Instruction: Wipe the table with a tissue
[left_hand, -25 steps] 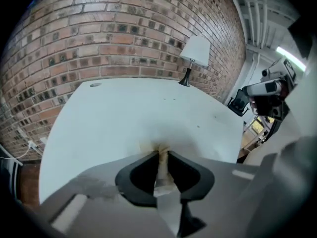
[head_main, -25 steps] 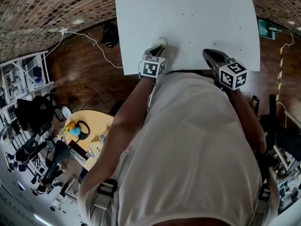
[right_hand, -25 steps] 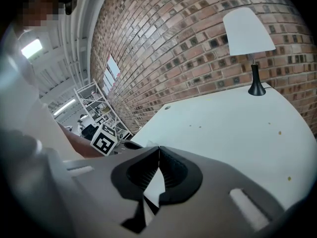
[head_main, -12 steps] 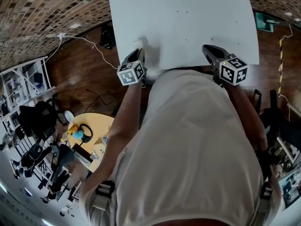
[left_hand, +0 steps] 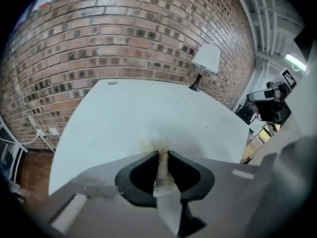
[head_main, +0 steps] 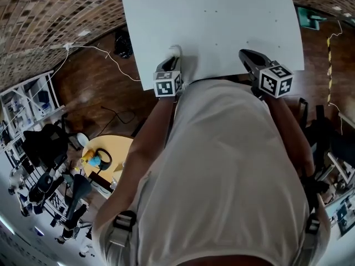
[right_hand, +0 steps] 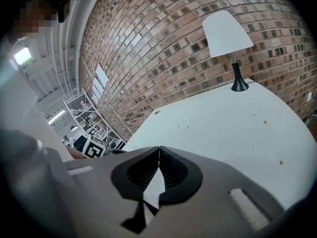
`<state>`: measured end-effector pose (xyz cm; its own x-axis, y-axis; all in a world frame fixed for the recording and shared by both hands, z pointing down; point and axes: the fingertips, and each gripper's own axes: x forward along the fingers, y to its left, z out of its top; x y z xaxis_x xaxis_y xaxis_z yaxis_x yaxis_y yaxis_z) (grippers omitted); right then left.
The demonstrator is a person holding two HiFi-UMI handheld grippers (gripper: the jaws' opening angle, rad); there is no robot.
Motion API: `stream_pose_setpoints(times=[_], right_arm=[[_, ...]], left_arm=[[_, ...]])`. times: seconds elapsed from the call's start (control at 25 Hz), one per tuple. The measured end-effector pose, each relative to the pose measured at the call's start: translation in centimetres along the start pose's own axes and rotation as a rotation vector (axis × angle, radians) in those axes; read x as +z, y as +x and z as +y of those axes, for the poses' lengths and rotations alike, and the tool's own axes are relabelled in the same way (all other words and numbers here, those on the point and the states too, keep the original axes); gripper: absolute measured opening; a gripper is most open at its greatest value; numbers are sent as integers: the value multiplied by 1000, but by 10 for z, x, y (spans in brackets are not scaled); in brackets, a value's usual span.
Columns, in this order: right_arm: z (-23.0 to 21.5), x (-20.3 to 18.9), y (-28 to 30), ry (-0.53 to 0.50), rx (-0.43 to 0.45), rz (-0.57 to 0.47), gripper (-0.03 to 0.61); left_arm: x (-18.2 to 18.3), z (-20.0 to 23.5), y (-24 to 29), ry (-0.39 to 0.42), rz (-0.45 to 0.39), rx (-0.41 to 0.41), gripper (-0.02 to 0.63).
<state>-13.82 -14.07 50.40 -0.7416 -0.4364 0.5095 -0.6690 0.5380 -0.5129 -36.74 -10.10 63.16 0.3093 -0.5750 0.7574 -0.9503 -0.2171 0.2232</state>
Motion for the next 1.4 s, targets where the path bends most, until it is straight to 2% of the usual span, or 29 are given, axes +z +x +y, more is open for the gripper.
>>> stream_pose_setpoints(times=[0.16, 0.36, 0.56, 0.76, 1.0, 1.16, 1.24, 1.32, 1.4], right_arm=[[1, 3, -1, 3, -18, -5, 9], [1, -4, -9, 24, -53, 6, 8], [8, -8, 0, 19, -52, 11, 8], [5, -9, -1, 24, -51, 17, 8], [2, 4, 5, 1, -22, 4, 8], [4, 7, 4, -79, 5, 29, 8], [1, 7, 2, -86, 21, 38, 8], [-3, 10, -2, -89, 30, 43, 8], [-6, 18, -2, -105, 41, 37, 8]], left_arm=[[12, -32, 15, 38, 34, -108, 71], [22, -47, 10, 60, 92, -203, 71], [24, -45, 12, 129, 108, -222, 71], [3, -55, 14, 150, 134, -267, 71], [-6, -76, 10, 89, 192, -381, 71], [-7, -86, 9, 62, 234, -395, 71], [-12, -92, 8, 61, 272, -424, 71], [-9, -94, 7, 33, 252, -429, 71], [8, -88, 7, -28, 170, -412, 71]])
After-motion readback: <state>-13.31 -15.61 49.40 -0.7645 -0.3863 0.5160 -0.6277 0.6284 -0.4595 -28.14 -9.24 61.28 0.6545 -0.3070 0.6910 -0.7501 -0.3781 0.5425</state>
